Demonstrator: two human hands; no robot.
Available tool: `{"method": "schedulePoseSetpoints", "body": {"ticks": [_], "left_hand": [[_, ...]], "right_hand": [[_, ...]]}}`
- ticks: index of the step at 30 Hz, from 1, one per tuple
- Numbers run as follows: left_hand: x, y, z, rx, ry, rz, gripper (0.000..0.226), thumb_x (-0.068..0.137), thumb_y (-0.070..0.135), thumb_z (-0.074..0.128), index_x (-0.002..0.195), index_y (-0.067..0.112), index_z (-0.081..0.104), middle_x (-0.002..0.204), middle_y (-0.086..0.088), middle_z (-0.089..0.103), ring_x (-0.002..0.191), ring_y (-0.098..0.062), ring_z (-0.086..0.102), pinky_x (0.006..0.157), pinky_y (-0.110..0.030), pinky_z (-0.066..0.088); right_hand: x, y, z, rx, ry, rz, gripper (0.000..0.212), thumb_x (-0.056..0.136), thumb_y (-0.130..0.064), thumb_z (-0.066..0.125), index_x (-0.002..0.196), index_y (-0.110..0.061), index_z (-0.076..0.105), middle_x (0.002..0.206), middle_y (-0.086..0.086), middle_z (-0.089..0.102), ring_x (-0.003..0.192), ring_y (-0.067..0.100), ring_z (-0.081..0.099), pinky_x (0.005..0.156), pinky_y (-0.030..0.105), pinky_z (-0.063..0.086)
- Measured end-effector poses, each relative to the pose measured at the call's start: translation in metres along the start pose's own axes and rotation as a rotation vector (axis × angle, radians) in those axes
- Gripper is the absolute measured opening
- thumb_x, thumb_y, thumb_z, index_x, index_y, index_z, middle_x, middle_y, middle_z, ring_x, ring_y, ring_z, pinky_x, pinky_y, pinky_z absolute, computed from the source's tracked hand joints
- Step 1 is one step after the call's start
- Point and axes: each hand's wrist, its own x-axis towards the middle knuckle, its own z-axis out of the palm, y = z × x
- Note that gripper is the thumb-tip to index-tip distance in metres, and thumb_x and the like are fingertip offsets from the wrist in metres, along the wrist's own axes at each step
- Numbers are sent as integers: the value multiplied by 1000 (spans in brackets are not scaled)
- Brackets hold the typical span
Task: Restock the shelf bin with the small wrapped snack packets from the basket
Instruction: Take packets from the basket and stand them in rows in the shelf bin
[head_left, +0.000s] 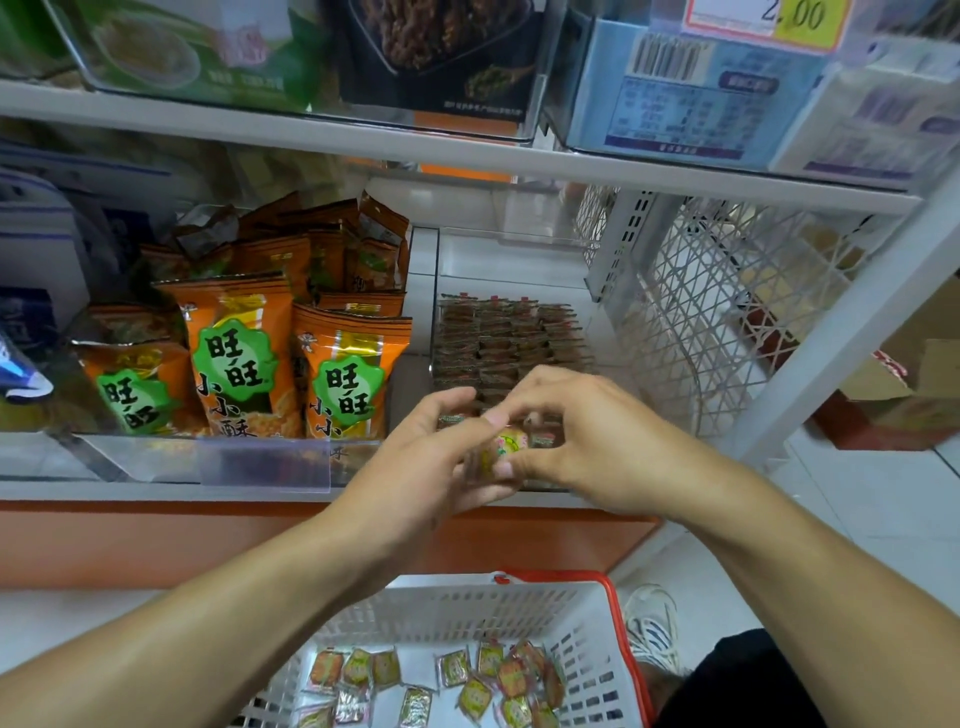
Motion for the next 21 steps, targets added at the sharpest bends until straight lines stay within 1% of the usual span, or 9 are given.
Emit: {"method": "schedulePoseSetpoints", "body": {"ticks": [3, 6, 8, 10, 12, 14, 17, 19, 21], "left_hand": [[0, -3, 2, 5, -31, 9, 61, 75, 22, 79, 131, 22, 55, 110, -19, 76, 94, -27, 76, 79, -36, 63], [0, -1, 5, 32, -36, 60, 53, 77, 17, 80, 126, 11, 61, 106, -18, 77, 99, -31, 75, 82, -35, 63], [1, 0, 5, 68, 13, 96, 45, 78, 17, 81, 119, 6, 66, 107, -19, 76, 101, -36, 74, 81, -34, 63], [1, 1, 4, 94, 68, 114, 26, 88, 13, 75, 112, 8, 70, 106, -17, 77, 98, -34, 75, 78, -34, 64], [1, 0, 3, 119, 104, 124, 18, 92, 12, 72, 110, 11, 69, 105, -13, 77, 94, -30, 76, 77, -34, 64], [1, -2, 3, 234, 137, 188, 19, 93, 10, 70, 110, 17, 68, 106, -7, 77, 93, -25, 77, 77, -35, 64], [0, -8, 2, 528, 186, 390, 22, 93, 14, 71, 109, 28, 66, 104, 9, 74, 90, -12, 73, 81, -36, 62], [-2, -10, 0, 724, 175, 546, 20, 93, 22, 70, 108, 35, 65, 104, 20, 71, 91, -2, 68, 81, -24, 58], [-2, -10, -2, 1008, 131, 683, 24, 94, 30, 67, 115, 40, 61, 114, 27, 65, 108, 6, 60, 91, -7, 46]], "right_hand": [[2, 3, -4, 38, 26, 5, 24, 75, -32, 86, 90, -35, 67, 86, -14, 67, 79, -1, 61, 72, 22, 47], [6, 7, -13, 392, 3, 58, 24, 78, -15, 85, 96, -18, 69, 81, -2, 72, 72, 7, 63, 69, 27, 54], [7, 10, -16, 495, -35, 62, 20, 82, -9, 81, 100, -13, 73, 85, 14, 72, 73, 16, 62, 70, 35, 56], [7, 13, -16, 547, -74, 75, 21, 85, -3, 76, 103, -14, 74, 93, 21, 71, 72, 24, 60, 69, 38, 56], [6, 16, -13, 472, -70, 102, 32, 83, -4, 77, 109, -22, 72, 92, 13, 72, 70, 25, 65, 69, 39, 60], [7, 17, -10, 241, 4, 127, 39, 77, -11, 81, 108, -30, 65, 90, 3, 70, 70, 20, 67, 70, 42, 59], [12, 21, -10, 202, 188, 187, 32, 71, -23, 83, 94, -28, 61, 83, -4, 70, 63, 8, 59, 62, 30, 48], [16, 26, -16, 207, 278, 250, 29, 69, -35, 83, 90, -29, 63, 83, -9, 71, 68, 8, 63, 61, 29, 49], [23, 37, -23, 55, 336, 297, 22, 75, -32, 77, 95, -31, 67, 92, -12, 73, 79, 11, 67, 62, 25, 51]]}}
